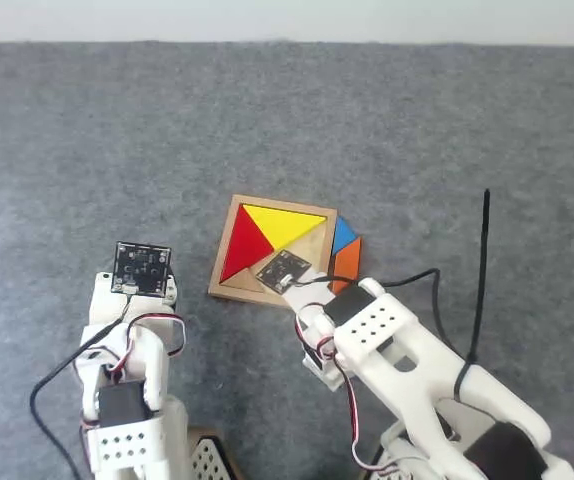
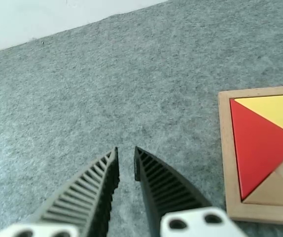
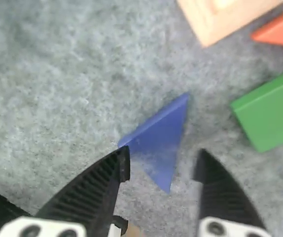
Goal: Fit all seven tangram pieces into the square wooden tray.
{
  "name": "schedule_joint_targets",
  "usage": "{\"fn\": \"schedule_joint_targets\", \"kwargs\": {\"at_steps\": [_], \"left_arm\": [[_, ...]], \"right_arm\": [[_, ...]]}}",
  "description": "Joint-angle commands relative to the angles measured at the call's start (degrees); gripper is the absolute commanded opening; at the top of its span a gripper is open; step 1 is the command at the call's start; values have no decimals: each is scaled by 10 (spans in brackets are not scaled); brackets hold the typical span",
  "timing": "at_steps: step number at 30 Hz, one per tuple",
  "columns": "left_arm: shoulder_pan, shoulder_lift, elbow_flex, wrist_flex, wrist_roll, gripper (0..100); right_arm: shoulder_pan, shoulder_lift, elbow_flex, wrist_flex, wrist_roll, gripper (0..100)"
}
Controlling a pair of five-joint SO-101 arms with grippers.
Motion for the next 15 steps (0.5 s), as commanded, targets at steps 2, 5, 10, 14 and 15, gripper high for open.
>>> {"fn": "schedule_joint_targets", "kwargs": {"at_steps": [2,5,10,14,15], "left_arm": [[-1,-8,-17,3,-4,55],[-1,-8,-17,3,-4,55],[-1,-8,-17,3,-4,55],[-1,-7,-17,3,-4,55],[-2,-7,-17,3,-4,55]], "right_arm": [[-7,-2,9,-37,5,342],[-43,-2,31,-65,-9,342],[-88,-2,40,-86,-73,342],[-53,-2,43,-86,-72,342],[-35,-2,44,-86,-72,342]]}}
